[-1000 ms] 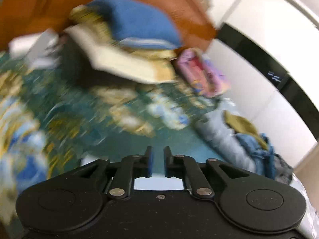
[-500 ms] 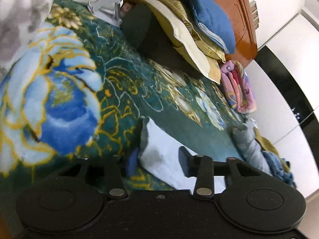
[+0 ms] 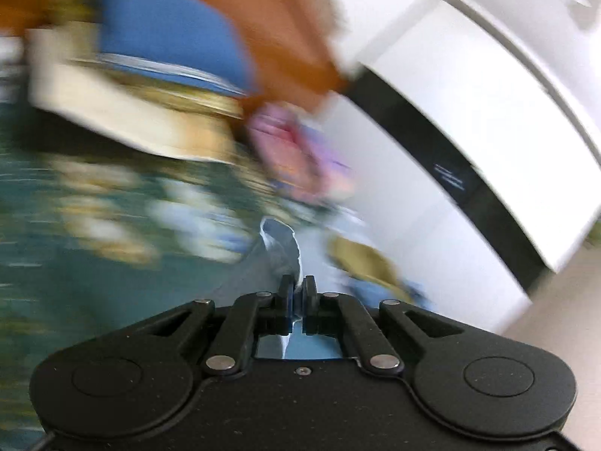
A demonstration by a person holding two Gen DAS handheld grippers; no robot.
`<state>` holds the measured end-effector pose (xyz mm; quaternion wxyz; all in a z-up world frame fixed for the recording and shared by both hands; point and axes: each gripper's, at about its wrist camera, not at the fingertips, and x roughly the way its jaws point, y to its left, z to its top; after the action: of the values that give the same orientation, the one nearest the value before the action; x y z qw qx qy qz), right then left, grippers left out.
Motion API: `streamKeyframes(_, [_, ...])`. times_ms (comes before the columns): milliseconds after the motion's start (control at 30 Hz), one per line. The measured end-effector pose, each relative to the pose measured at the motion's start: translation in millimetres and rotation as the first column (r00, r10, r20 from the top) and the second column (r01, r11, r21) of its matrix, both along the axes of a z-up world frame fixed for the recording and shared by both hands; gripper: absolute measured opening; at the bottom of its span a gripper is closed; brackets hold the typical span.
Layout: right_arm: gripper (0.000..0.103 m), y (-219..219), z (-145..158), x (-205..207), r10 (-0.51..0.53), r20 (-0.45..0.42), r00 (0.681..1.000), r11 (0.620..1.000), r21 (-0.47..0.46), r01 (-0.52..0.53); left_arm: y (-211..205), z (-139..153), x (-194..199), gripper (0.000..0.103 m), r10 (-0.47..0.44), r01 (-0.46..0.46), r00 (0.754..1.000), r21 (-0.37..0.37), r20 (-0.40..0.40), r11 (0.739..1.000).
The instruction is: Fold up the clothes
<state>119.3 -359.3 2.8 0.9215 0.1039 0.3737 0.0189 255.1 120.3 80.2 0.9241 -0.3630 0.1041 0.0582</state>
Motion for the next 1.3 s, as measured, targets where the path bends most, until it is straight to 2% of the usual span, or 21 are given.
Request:
streamKeyframes(67, [0.053,-3,-3,5,-0.006,0.001,1.000,1.000,0.009,0.006,-42,15,36,0.001,-0.127,0.127,0.992,0.024,0.011,0.992])
streamKeyframes(133, [0.053,-8,-7,8,-0.013,-0.002,1.000,1.000,0.014,0.013,-90,18,62,0.001,-0.228,0.228,0.974,0.070,-0.002,0.971])
streamKeyframes(267, [0.053,-24,-15,11,-0.039,-0.012,0.999,0.999,0.019,0.039,-187,4,103,0.001,-0.375,0.381,0.924,0.167,-0.070,0.909])
streamKeyframes(433, [0.053,-46,-24,10,-0.076,-0.026,0.997,0.997,0.021,0.077,-278,-35,133,0.001,-0.474,0.504,0.862,0.203,-0.180,0.839])
streamKeyframes(600, [0.053,-60,-29,8,-0.089,-0.031,0.996,0.996,0.013,0.089,-326,-72,155,0.004,-0.472,0.556,0.821,0.266,-0.320,0.787])
streamKeyframes(633, [0.053,-61,-29,7,-0.091,-0.032,0.995,0.996,0.013,0.091,-331,-80,160,0.008,-0.472,0.573,0.806,0.270,-0.356,0.774])
streamKeyframes(667, [0.053,-62,-30,7,-0.094,-0.034,0.995,0.995,0.015,0.095,-335,-87,163,0.018,-0.482,0.597,0.784,0.264,-0.391,0.758])
streamKeyframes(700, [0.053,-63,-31,7,-0.096,-0.035,0.995,0.995,0.017,0.097,-336,-92,162,0.034,-0.500,0.625,0.759,0.251,-0.418,0.739])
streamKeyframes(733, [0.053,-64,-32,7,-0.097,-0.037,0.995,0.995,0.019,0.098,-333,-96,161,0.041,-0.517,0.646,0.739,0.237,-0.431,0.725])
streamKeyframes(800, [0.053,-64,-33,7,-0.098,-0.037,0.995,0.995,0.020,0.098,-323,-99,149,0.045,-0.553,0.671,0.720,0.217,-0.419,0.709])
streamKeyframes(867, [0.053,-63,-33,7,-0.101,-0.033,0.994,0.995,0.022,0.101,-303,-92,131,0.048,-0.595,0.684,0.706,0.152,-0.384,0.714])
streamKeyframes(900, [0.053,-63,-31,7,-0.101,-0.025,0.995,0.994,0.026,0.102,-286,-86,120,0.054,-0.603,0.676,0.712,0.119,-0.359,0.728])
streamKeyframes(967, [0.053,-63,-26,6,-0.103,-0.002,0.995,0.994,0.026,0.103,-249,-74,93,0.059,-0.605,0.648,0.735,0.057,-0.307,0.759])
streamKeyframes(1033, [0.053,-68,-22,6,-0.122,0.022,0.992,0.992,0.015,0.121,-207,-64,63,0.061,-0.572,0.601,0.772,0.026,-0.276,0.799])
streamKeyframes(1100, [0.053,-76,-19,9,-0.174,0.030,0.984,0.985,-0.008,0.175,-170,-59,33,0.063,-0.512,0.542,0.810,0.032,-0.285,0.840])
streamKeyframes(1200, [0.053,-86,-17,18,-0.213,0.029,0.977,0.974,-0.068,0.214,-119,-59,-11,0.064,-0.418,0.460,0.849,0.063,-0.324,0.886])
streamKeyframes(1300, [0.054,-87,-19,34,-0.184,0.021,0.983,0.976,-0.112,0.185,-76,-66,-53,0.065,-0.336,0.378,0.865,0.044,-0.373,0.925])
